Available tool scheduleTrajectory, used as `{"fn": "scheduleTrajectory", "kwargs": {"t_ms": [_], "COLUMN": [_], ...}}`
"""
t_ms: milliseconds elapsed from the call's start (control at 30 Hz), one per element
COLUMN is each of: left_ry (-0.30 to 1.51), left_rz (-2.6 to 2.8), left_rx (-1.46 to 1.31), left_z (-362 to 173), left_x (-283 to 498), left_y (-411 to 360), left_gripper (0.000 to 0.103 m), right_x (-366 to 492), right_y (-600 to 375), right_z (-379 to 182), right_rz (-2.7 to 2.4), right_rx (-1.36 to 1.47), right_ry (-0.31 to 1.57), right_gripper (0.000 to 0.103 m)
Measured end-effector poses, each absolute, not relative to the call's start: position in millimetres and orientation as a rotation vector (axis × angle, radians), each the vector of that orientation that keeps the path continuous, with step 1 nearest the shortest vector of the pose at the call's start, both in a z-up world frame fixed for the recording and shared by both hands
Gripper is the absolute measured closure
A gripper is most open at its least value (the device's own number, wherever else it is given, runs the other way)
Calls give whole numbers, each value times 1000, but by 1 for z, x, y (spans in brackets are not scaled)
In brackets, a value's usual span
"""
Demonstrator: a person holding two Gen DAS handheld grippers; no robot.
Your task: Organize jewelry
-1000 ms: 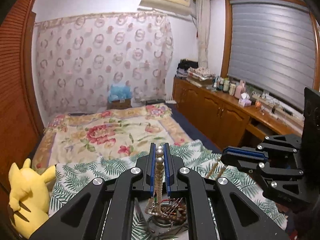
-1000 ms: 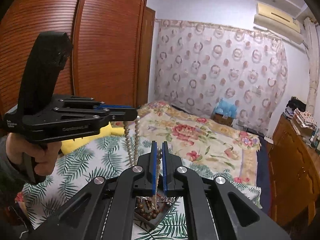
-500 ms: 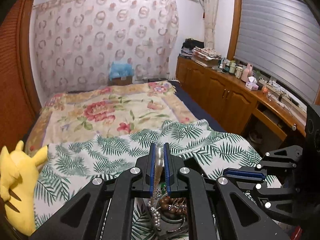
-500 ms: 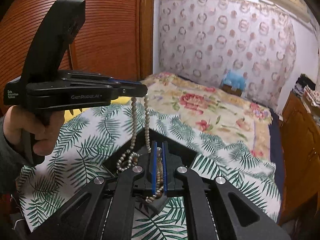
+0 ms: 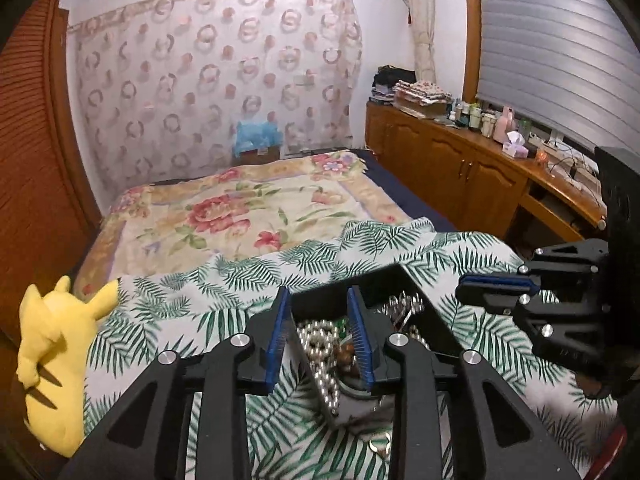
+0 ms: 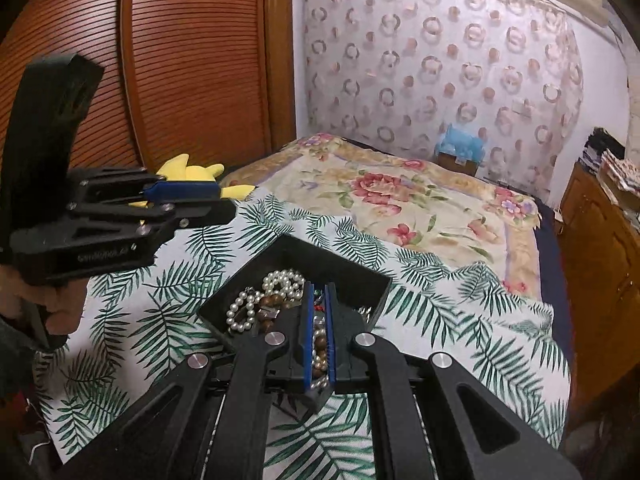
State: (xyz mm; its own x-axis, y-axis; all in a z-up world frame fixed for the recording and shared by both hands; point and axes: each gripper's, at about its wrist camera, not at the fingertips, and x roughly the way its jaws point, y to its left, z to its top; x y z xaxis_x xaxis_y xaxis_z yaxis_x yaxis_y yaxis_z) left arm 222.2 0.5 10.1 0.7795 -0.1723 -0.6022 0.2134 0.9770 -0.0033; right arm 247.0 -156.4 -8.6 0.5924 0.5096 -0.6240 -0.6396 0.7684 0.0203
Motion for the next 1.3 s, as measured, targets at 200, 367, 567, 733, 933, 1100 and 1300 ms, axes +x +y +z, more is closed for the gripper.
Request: {"fn": "scheduleTrajectory", "kwargs": {"t_ms": [200,367,567,733,933,1100,1300], "left_ry": [663,678,688,682,709,741,784], "left_rz": [-195,-187,-177,-167,-173,-179,-176], "left_rx": [69,61,53,32,20,12,14], "left_z": [1,-10,-20,-25,-39,-58,-78], "left_x": [200,178,152,128,110,94,86], "left_y": [1,3,0,0,2,1,1], "left_gripper": [73,70,57,27,20,19,18], "right_x": [219,194,160,132,104,88,74], "right_y": [-171,-182,-191,-199,-196,-187,-170], "right_z": [-22,-33,-45,-50,-61,-80,-101], "right_rz": [653,641,635,635,669,701,724], "right_rx": [-195,-191,-193,-188,-195,-223,-291], "right_ry": [669,678,691,707,721,761,801], "right_gripper": [96,96,96,96,74,74,74]}}
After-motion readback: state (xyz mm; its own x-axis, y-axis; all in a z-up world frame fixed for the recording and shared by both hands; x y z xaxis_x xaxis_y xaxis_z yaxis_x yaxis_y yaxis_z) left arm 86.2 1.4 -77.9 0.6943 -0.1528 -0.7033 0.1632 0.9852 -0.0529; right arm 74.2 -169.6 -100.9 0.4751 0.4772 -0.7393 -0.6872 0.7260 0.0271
